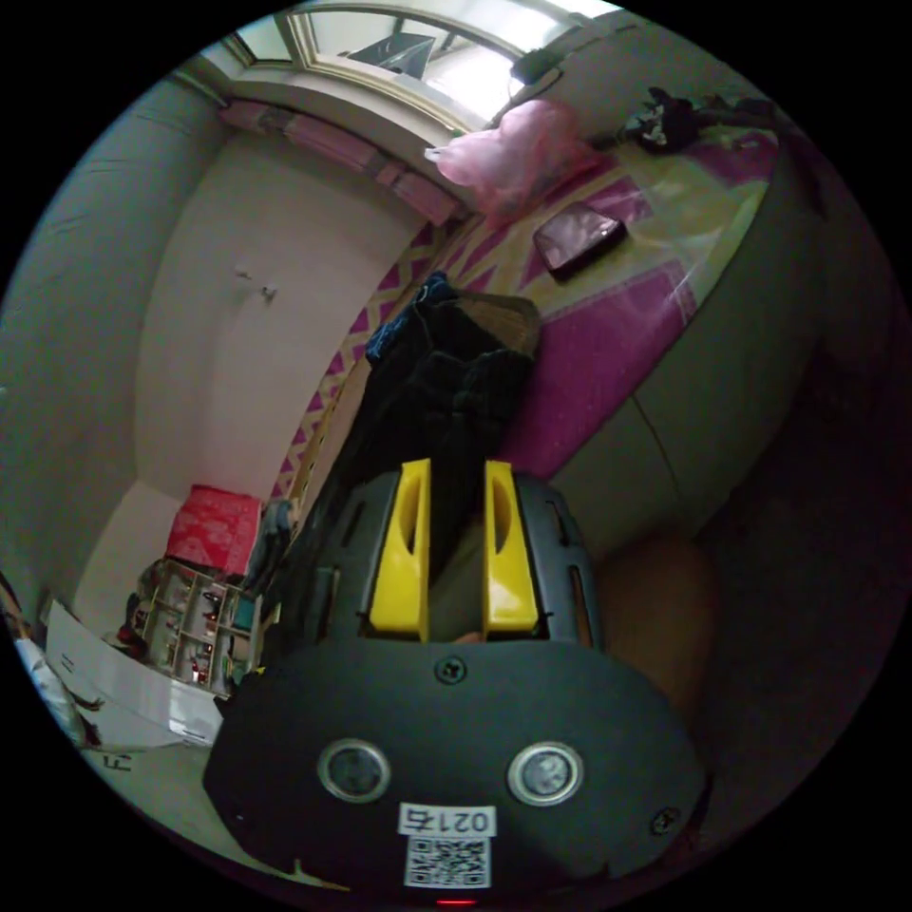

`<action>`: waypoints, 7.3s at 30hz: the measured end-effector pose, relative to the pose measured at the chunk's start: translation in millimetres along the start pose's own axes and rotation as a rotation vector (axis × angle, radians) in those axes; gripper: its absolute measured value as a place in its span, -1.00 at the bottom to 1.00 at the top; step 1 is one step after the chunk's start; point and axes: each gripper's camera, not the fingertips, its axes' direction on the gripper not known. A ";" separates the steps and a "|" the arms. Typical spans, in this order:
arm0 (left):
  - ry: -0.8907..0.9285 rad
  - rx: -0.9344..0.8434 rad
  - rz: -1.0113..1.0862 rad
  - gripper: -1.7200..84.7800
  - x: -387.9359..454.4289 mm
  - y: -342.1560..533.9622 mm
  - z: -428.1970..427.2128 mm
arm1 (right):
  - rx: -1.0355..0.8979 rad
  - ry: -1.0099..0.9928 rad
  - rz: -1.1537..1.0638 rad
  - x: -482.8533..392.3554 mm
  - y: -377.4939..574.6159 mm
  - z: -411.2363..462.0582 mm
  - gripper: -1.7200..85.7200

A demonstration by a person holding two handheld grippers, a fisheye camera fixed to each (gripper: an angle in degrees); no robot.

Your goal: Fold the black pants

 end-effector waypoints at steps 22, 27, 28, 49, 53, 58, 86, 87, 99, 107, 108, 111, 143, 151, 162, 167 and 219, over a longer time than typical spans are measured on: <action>-0.069 -0.221 0.158 -0.98 165.9 -209.1 146.3 | -0.158 -0.293 -0.079 -123.2 -226.4 202.4 -0.94; -0.235 -0.364 0.211 -0.98 181.3 -249.9 277.3 | -0.230 -0.112 0.002 -115.1 -260.4 338.8 -0.89; -0.255 -0.402 0.252 -0.98 180.2 -252.0 298.8 | -0.255 -0.090 0.016 -108.6 -259.9 365.8 -0.87; -0.055 -0.134 0.226 -0.73 73.8 -199.4 225.0 | -0.722 -0.389 -0.974 -417.7 65.0 473.1 -0.82; 0.088 -0.145 0.084 -0.71 41.0 -187.6 239.0 | -0.722 -0.343 -1.356 -520.3 178.6 508.7 -0.78; 0.176 -0.150 -0.024 -0.74 19.0 -209.7 276.1 | -0.734 -0.405 -1.520 -628.7 286.7 575.4 -0.77; 0.130 -0.175 0.161 -0.97 6.8 -307.4 213.5 | -0.758 -0.218 -1.600 -975.3 541.2 836.3 -0.98; 0.123 -0.157 0.163 -0.97 6.4 -305.9 207.9 | -0.758 -0.226 -1.595 -979.8 538.4 834.9 -0.98; 0.335 -0.182 0.077 -0.77 -40.5 -250.2 185.8 | -0.545 0.041 -1.856 -1005.7 598.6 855.8 -0.98; 0.300 -0.115 0.093 -0.70 -41.4 -256.2 195.9 | -0.641 -0.040 -1.615 -1036.8 545.4 870.9 -0.98; 0.300 -0.113 0.084 -0.72 -42.6 -258.7 197.4 | -0.648 -0.046 -1.603 -1037.3 543.0 872.1 -0.98; 0.255 -0.112 0.028 -0.82 -50.9 -271.1 200.9 | -0.666 -0.067 -1.565 -1037.5 535.0 875.8 -0.98; 0.293 -0.222 0.031 -0.94 -57.7 -288.0 56.2 | -0.749 -0.260 -1.734 -1068.6 563.4 768.7 -0.97; 0.346 -0.220 -0.170 -0.88 -133.8 -268.1 45.2 | -0.583 -0.016 -2.198 -1017.7 698.1 732.3 -0.98; 0.522 -0.066 -0.103 -0.64 -122.3 -250.3 19.6 | -0.634 -0.108 -1.981 -1014.0 661.0 692.2 -0.98; 0.486 -0.077 -0.060 -0.66 -97.9 -243.6 27.1 | -0.621 -0.085 -2.010 -1000.4 658.6 675.6 -0.97; 0.191 -0.358 -0.007 -0.98 39.3 -106.2 265.3 | -0.729 -0.374 -1.081 -563.6 248.5 378.0 -0.97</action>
